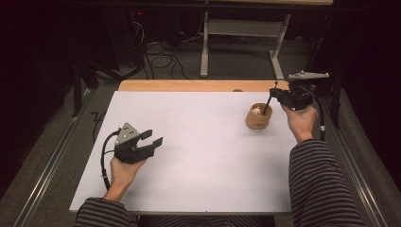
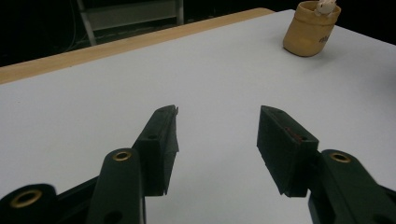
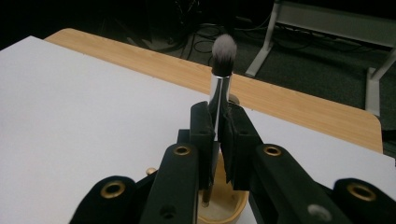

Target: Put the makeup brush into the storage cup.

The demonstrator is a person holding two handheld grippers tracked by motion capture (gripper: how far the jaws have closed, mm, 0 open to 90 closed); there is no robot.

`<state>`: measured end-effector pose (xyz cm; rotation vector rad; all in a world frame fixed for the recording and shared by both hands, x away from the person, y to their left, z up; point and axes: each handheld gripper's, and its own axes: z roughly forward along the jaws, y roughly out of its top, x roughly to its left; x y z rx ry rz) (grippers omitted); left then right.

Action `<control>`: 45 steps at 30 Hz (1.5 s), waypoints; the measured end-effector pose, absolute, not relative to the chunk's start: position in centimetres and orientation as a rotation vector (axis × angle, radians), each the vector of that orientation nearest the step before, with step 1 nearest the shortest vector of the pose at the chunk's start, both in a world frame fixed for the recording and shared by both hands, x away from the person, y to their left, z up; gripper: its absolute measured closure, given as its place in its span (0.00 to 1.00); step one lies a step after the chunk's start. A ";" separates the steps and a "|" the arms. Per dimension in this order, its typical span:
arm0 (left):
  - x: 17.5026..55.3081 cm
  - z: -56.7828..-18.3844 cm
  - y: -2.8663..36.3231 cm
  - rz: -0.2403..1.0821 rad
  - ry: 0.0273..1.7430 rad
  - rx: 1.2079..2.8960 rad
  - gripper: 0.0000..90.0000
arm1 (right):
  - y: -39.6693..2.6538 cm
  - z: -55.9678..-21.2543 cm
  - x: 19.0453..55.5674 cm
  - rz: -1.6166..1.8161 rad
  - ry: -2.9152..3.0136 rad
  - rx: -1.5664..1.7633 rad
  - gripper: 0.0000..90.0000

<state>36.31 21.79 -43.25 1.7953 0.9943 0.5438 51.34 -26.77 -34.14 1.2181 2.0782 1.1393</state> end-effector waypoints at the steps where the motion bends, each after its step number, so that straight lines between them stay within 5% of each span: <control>1: 36.3 -43.2 21.8 0.544 0.994 1.795 0.53 | -26.7 -34.2 51.4 1.136 2.080 1.219 0.95; 45: 36.2 -43.2 21.8 0.556 0.994 1.793 0.53 | -26.2 -36.6 52.1 1.071 2.111 1.251 0.94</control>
